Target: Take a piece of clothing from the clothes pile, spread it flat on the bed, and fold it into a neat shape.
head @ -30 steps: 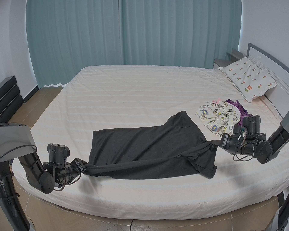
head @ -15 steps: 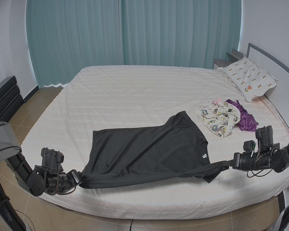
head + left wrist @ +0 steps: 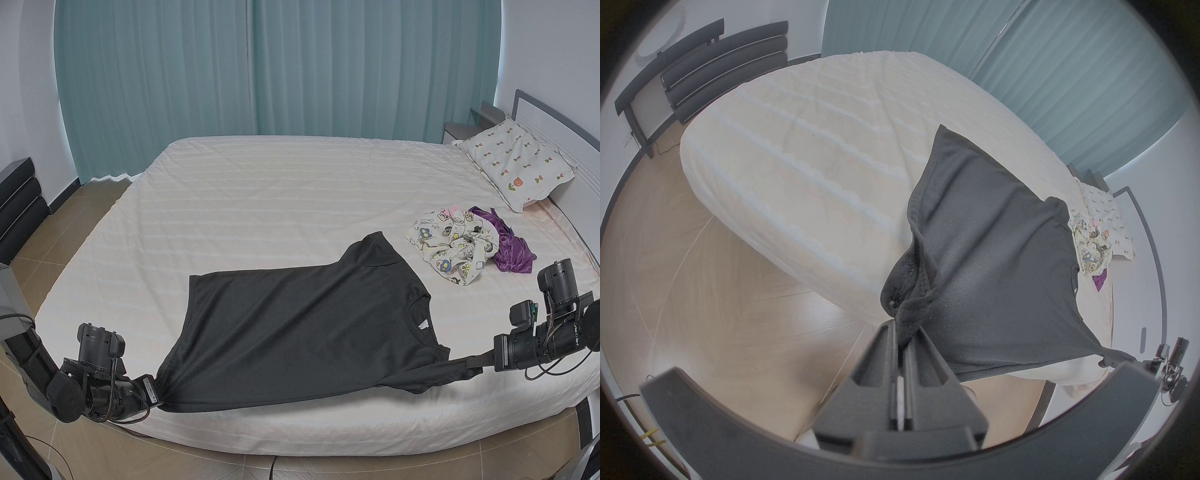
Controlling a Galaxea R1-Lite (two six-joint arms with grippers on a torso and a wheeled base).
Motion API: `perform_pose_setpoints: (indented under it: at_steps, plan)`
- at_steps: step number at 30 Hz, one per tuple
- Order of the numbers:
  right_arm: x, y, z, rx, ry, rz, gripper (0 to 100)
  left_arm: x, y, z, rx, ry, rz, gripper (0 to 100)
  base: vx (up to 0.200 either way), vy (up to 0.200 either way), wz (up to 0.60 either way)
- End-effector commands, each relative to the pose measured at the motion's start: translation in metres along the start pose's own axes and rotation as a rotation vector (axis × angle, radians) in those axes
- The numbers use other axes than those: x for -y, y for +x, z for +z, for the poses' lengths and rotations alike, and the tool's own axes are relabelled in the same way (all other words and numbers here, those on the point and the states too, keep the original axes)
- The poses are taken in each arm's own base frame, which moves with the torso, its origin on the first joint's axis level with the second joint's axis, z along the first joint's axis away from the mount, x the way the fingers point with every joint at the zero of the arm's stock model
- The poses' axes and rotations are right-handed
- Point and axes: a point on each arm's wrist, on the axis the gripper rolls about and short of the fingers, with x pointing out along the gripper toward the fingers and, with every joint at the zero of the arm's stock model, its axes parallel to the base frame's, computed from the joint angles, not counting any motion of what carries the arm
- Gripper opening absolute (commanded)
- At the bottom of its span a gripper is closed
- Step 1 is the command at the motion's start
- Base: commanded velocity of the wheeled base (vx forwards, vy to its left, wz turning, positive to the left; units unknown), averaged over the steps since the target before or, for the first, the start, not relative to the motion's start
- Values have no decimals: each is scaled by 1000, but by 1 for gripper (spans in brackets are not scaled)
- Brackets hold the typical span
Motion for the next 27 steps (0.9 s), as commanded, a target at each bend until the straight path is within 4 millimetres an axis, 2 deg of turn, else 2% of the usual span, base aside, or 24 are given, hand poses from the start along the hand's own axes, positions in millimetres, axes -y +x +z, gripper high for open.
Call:
perform_pose_setpoints:
  at_steps: [1,7,11,20,25,27]
  plan:
    - [-11,-1,7,-20,-68,18,0,-4,-2,-6,-17,1,12,0,0,0,0]
    - [-6,3,10,-70,-54,-6,0,-5,-1,-7,-29,0,13,0,0,0,0]
    - [-4,3,14,-50,-51,-6,0,-1,2,0,-7,-7,-3,0,0,0,0]
    - [-2,14,41,-10,-51,-2,0,14,6,30,88,-37,-53,0,0,0,0]
    - [3,34,63,-7,-47,-4,0,23,24,46,111,-57,-56,0,0,0,0]
    - [4,36,65,-7,-47,-4,0,23,27,47,111,-57,-56,0,0,0,0]
